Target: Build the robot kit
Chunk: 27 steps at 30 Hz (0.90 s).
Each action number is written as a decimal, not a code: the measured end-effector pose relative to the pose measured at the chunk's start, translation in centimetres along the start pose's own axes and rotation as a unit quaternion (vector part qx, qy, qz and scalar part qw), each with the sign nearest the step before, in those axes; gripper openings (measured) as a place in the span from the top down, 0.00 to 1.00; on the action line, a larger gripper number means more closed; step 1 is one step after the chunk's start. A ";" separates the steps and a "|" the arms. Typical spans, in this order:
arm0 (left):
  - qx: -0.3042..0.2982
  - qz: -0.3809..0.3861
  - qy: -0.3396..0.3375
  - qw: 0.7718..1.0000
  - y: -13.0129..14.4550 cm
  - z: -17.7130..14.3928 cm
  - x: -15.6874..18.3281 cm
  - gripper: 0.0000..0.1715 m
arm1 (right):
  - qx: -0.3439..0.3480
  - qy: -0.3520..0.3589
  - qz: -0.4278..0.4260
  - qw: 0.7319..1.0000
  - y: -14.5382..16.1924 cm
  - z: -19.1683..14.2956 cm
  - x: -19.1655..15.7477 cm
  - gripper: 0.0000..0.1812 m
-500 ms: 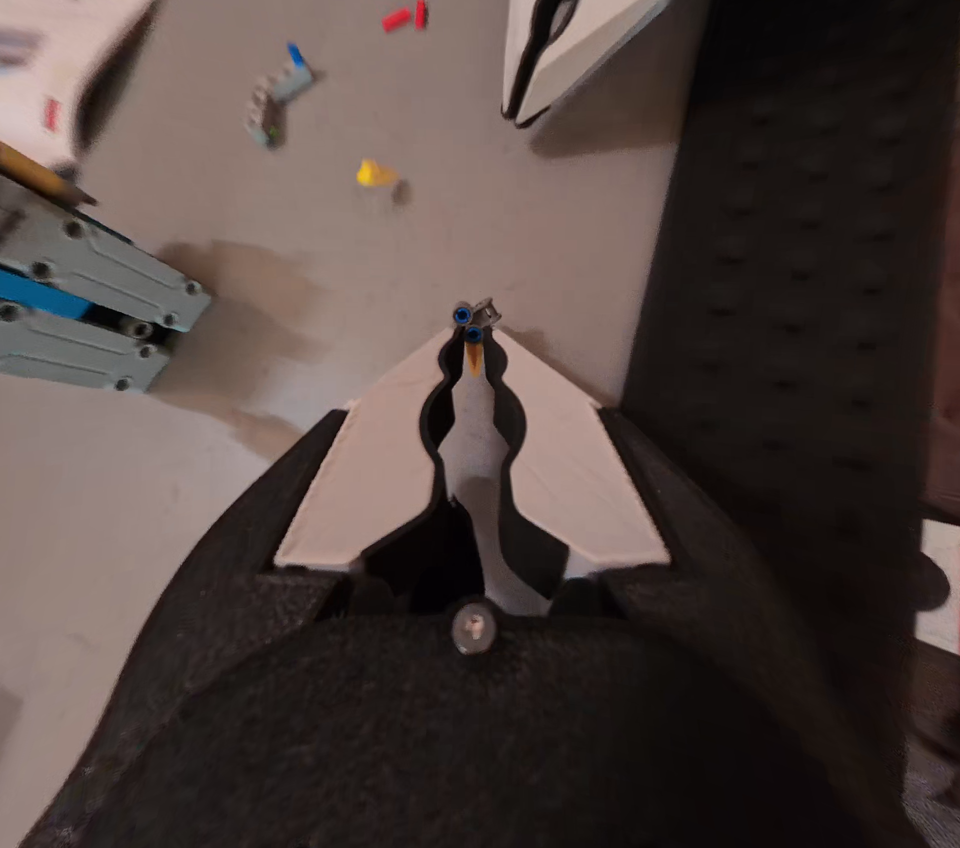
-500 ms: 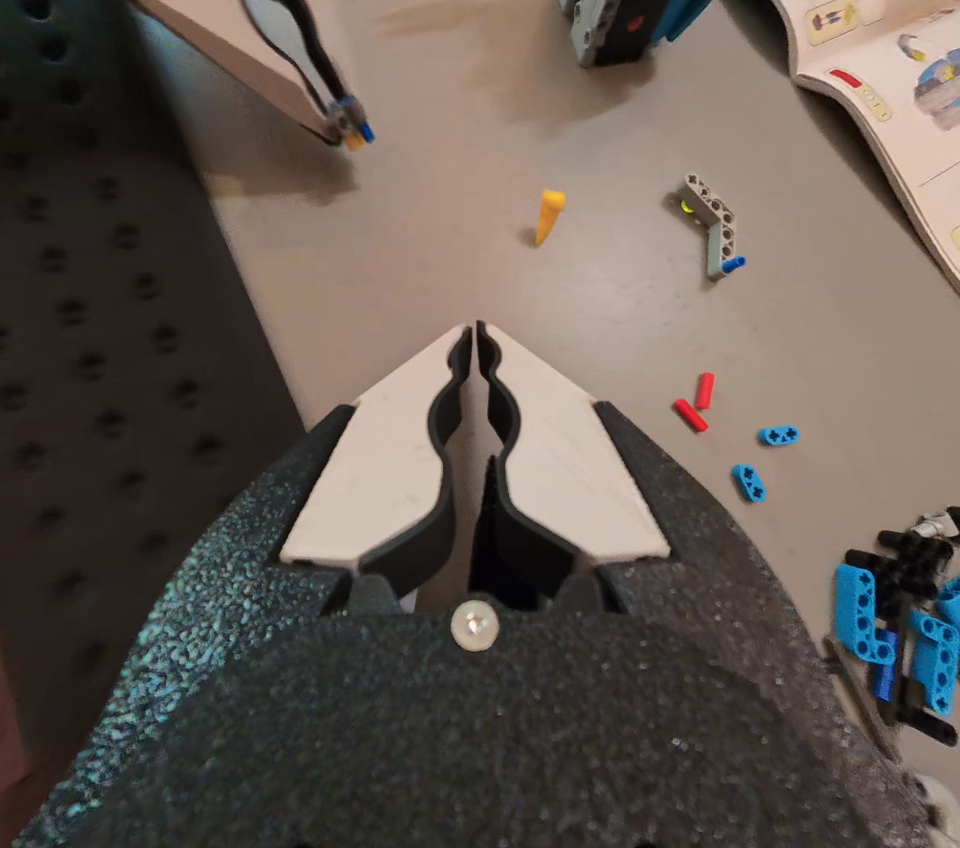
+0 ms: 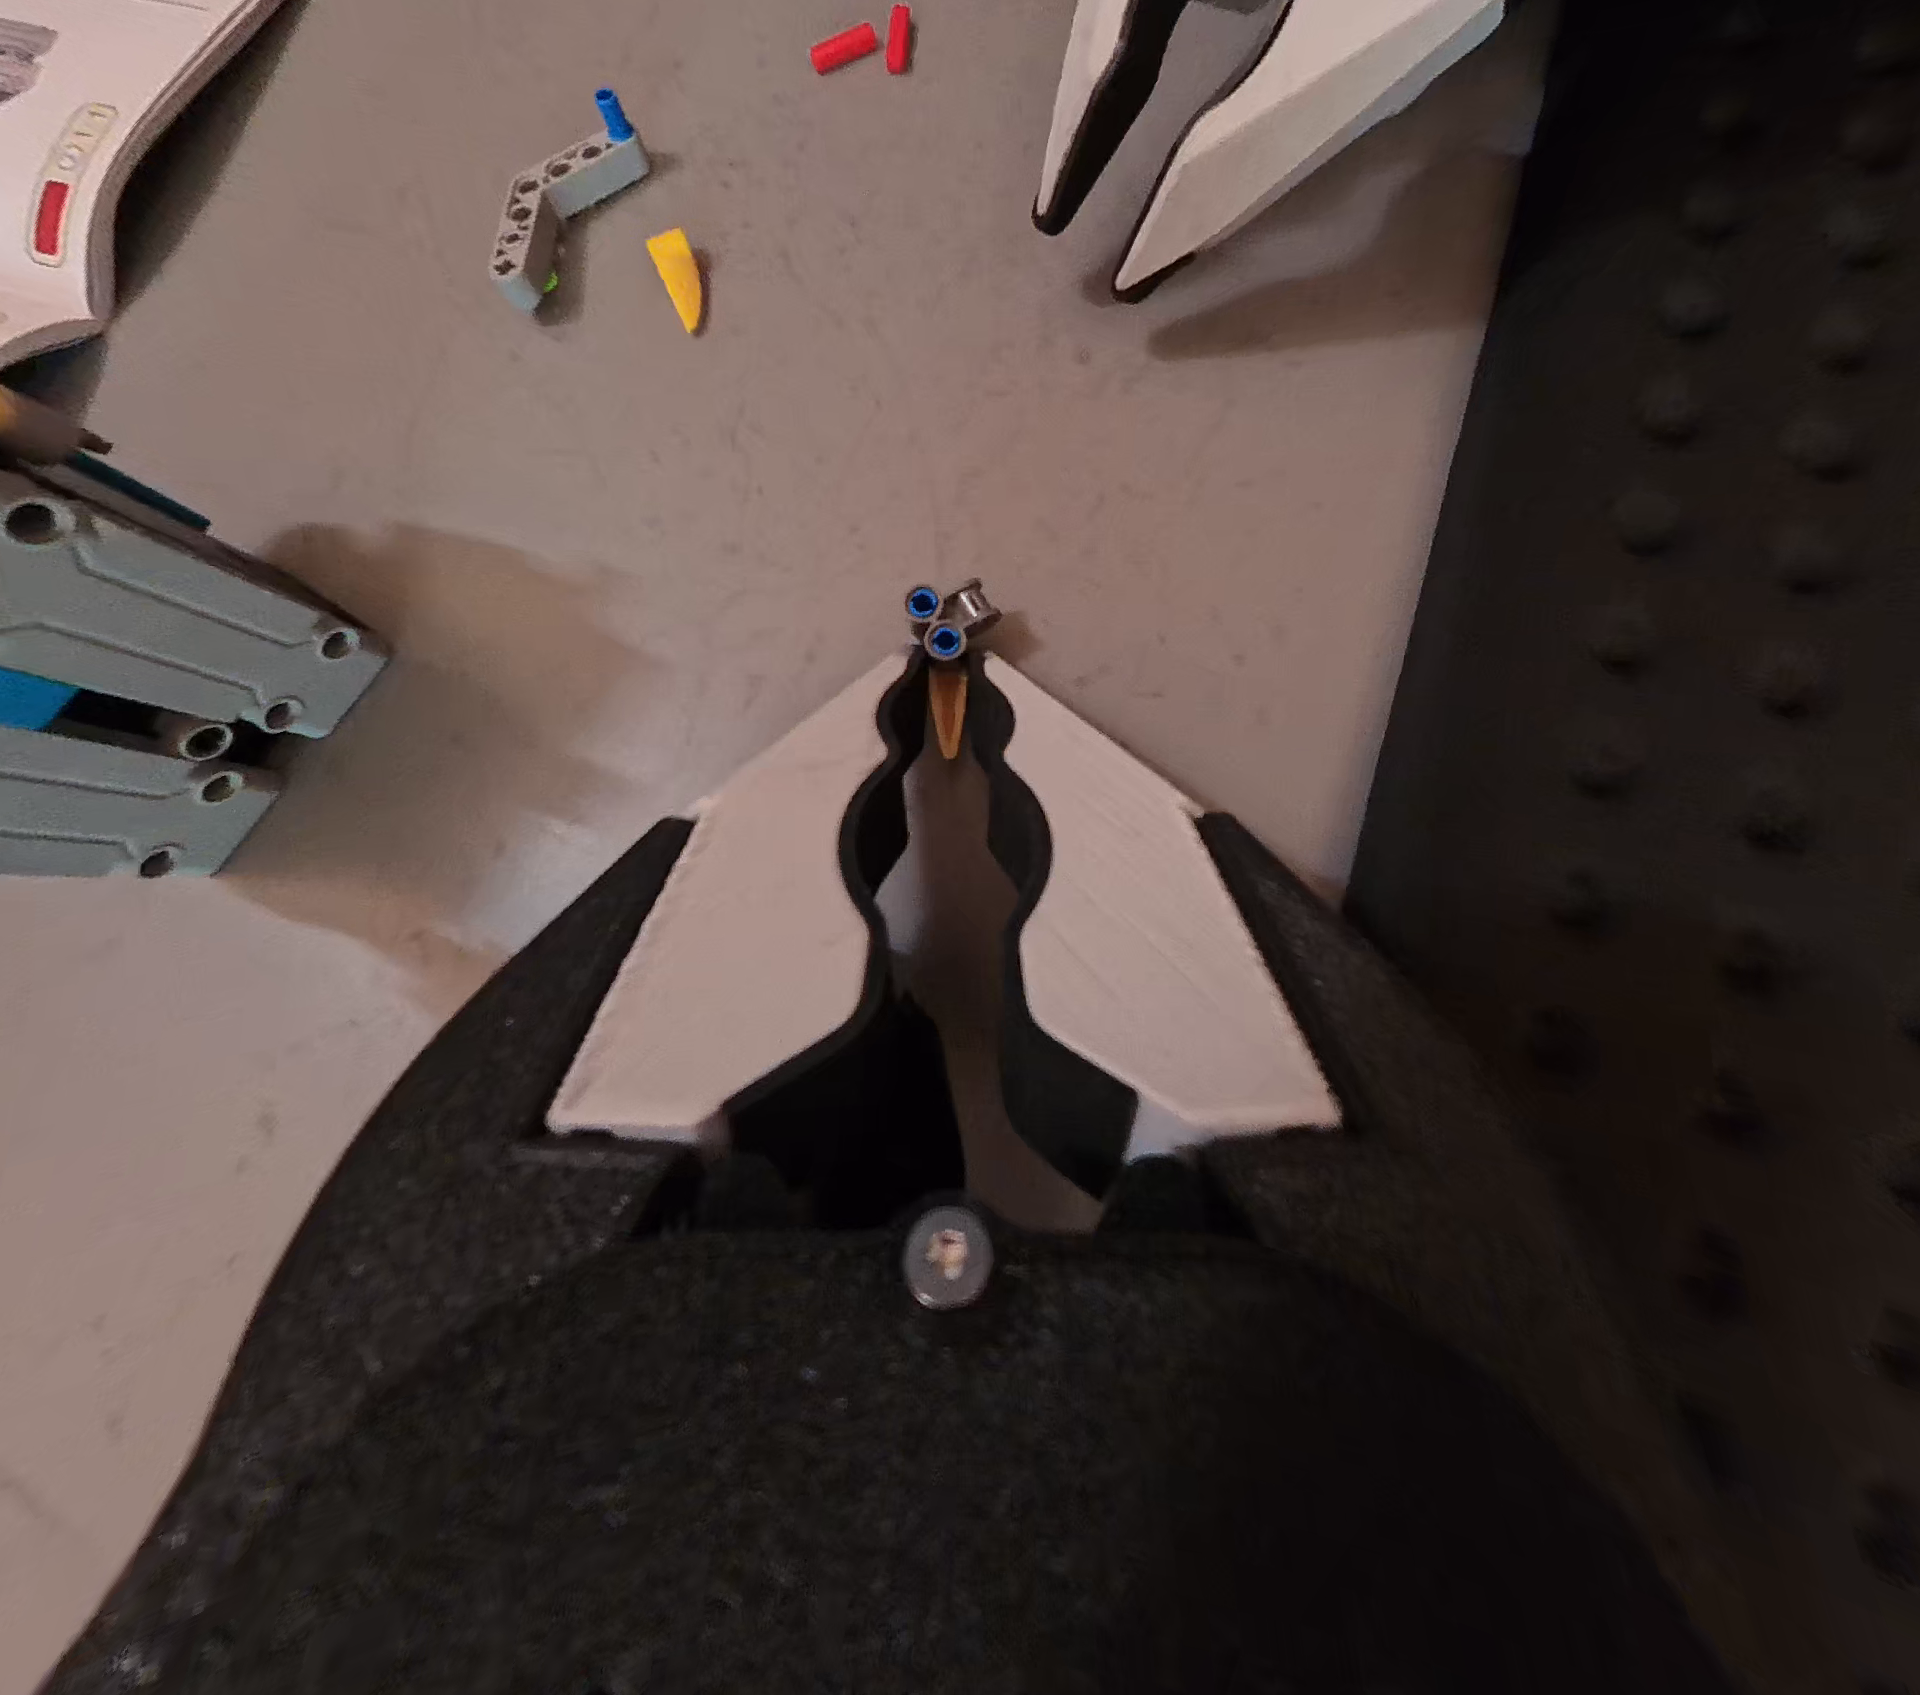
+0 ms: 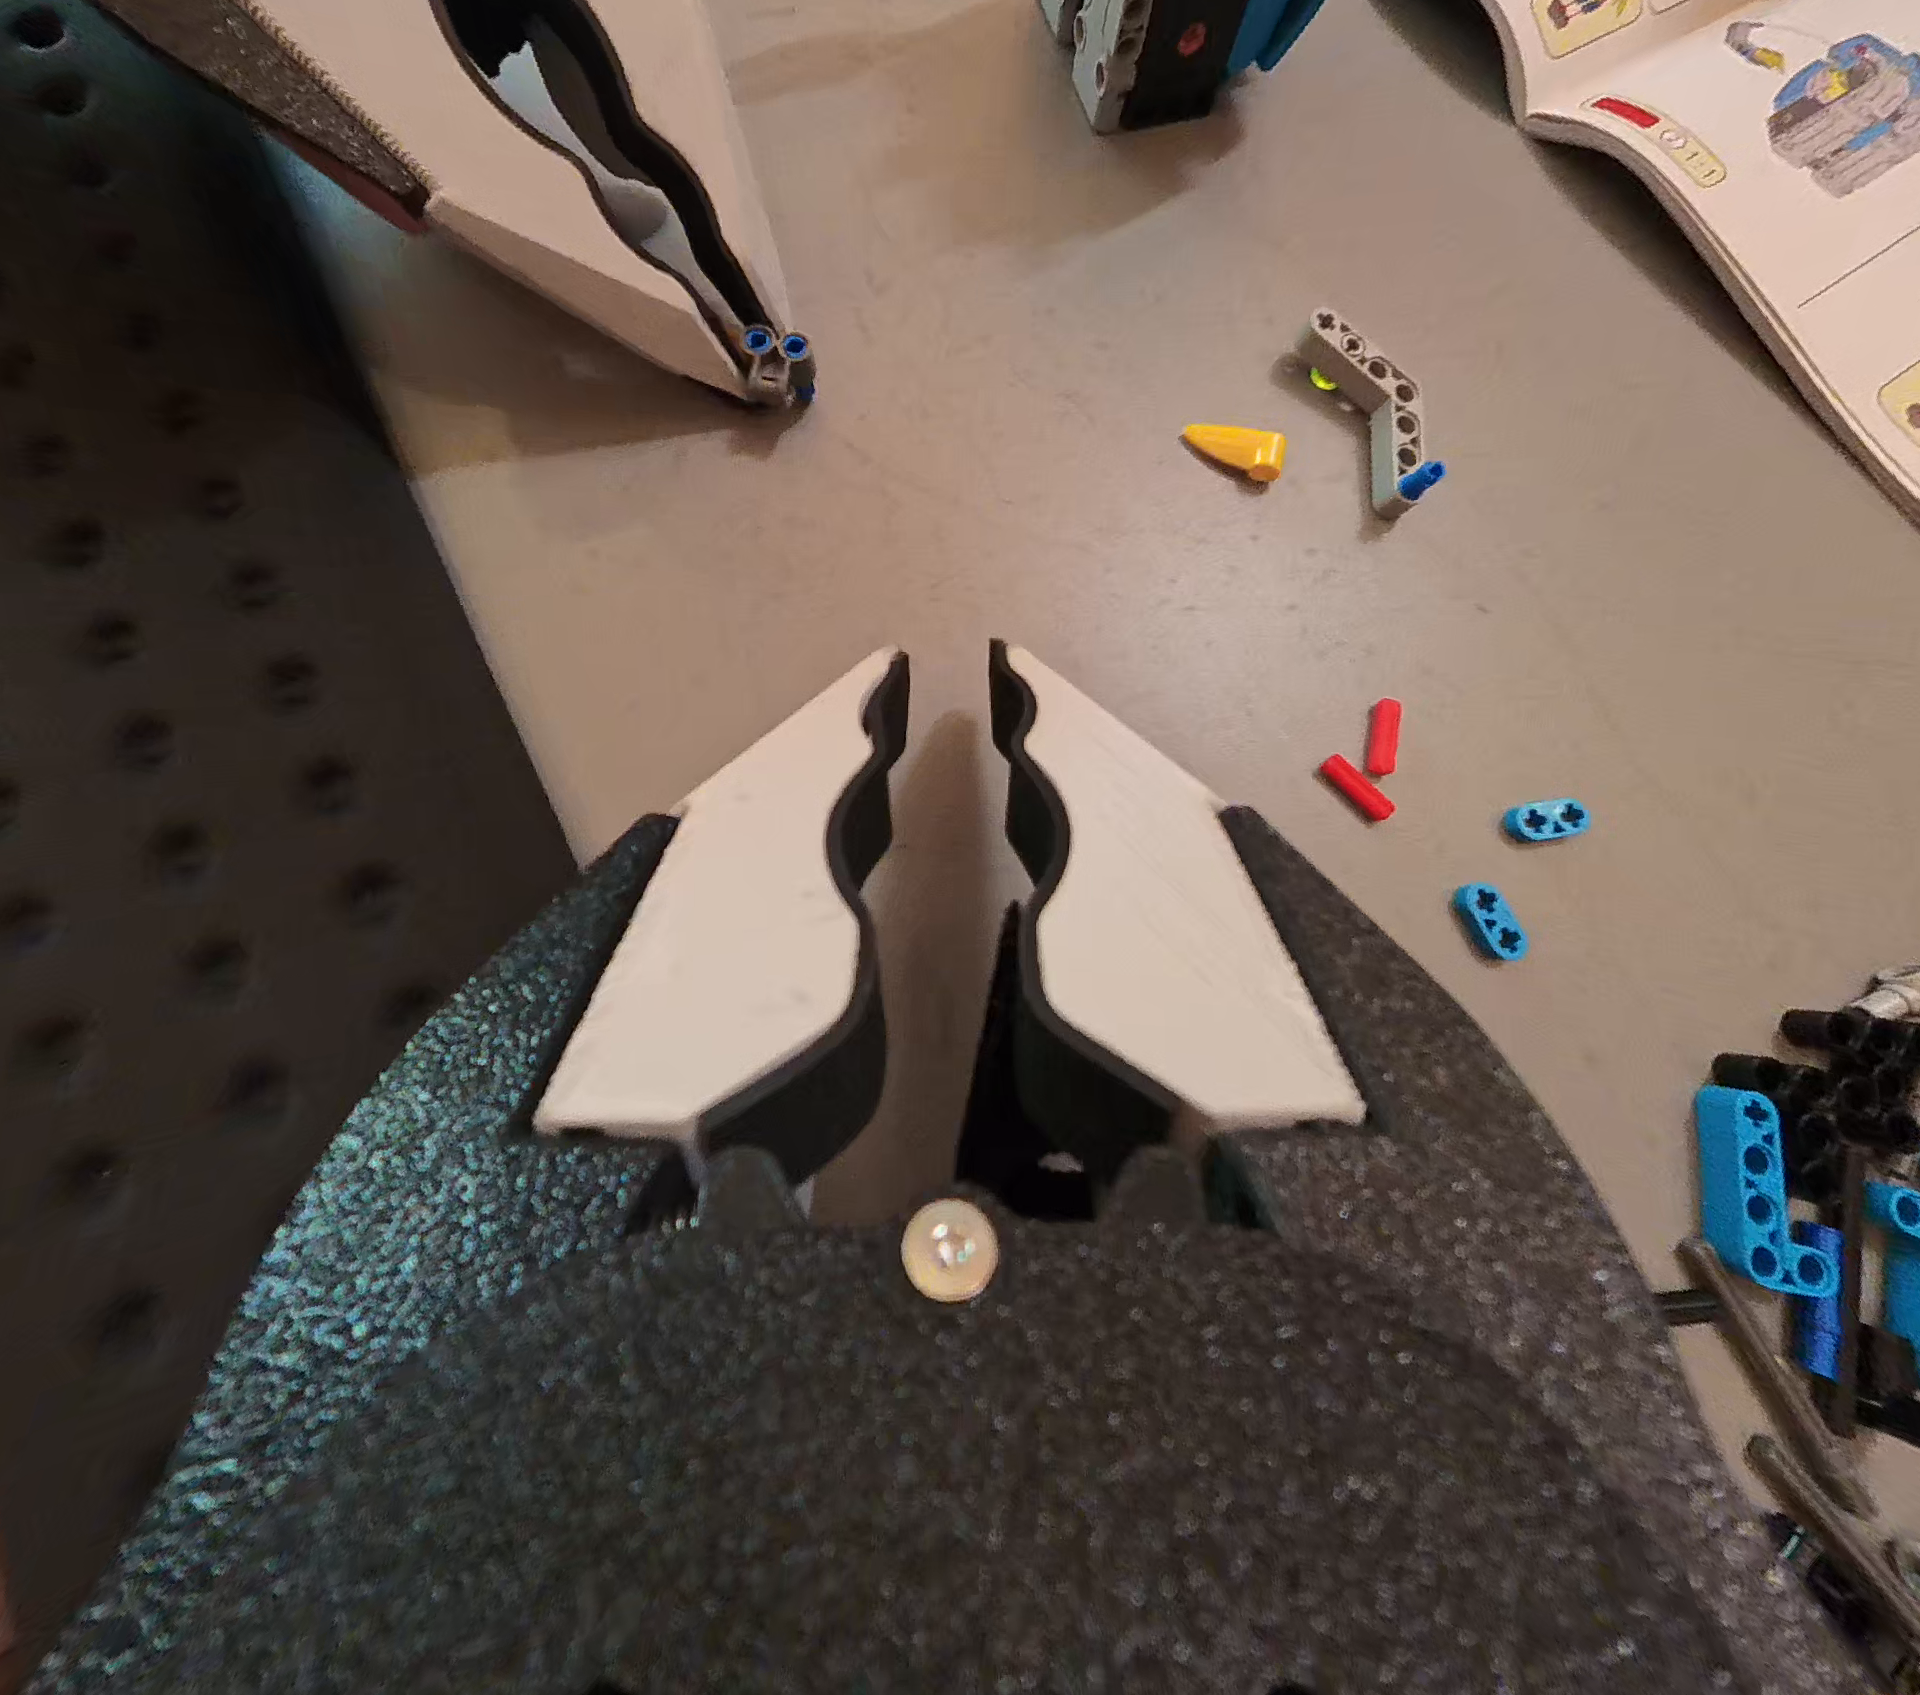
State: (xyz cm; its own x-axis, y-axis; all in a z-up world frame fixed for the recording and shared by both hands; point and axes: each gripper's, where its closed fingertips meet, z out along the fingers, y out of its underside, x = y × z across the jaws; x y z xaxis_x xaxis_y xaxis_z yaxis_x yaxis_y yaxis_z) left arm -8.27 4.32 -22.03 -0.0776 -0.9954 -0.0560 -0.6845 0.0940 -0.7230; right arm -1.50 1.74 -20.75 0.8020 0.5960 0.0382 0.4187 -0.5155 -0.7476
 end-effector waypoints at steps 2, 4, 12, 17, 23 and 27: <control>-0.001 0.005 -0.015 1.000 0.0 -0.1 -0.1 0.95 | -0.005 -0.001 -0.003 1.000 0.1 0.1 -0.1 0.92; -0.003 0.012 -0.031 0.999 -0.1 -0.1 -0.3 0.93 | -0.003 0.002 -0.011 1.000 0.0 0.0 -0.2 0.92; 0.015 0.006 -0.101 0.995 -2.1 -1.5 -1.3 0.83 | 0.193 0.035 -0.056 0.979 -9.9 -6.5 -5.2 0.89; 0.044 -0.032 -0.161 0.985 -3.1 -3.4 -2.9 0.83 | 0.207 0.097 -0.074 0.971 -10.0 -6.6 -5.5 0.89; 0.062 -0.062 -0.107 0.990 -2.2 -4.4 -3.0 0.83 | 0.143 0.086 -0.014 0.986 -6.1 -3.2 -3.4 0.85; 0.102 -0.039 -0.006 0.994 -2.6 -5.1 -0.8 0.83 | 0.132 0.034 0.034 0.990 -5.1 -2.8 -3.1 0.86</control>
State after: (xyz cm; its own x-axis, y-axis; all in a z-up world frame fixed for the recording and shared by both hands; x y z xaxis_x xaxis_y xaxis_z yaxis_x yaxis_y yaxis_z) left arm -10.10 4.95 -16.62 -0.0206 -0.9998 -0.0024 -0.5265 0.0128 -0.8501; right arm -4.97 0.82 -15.21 0.8550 0.5183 0.0199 0.2444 -0.3686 -0.8969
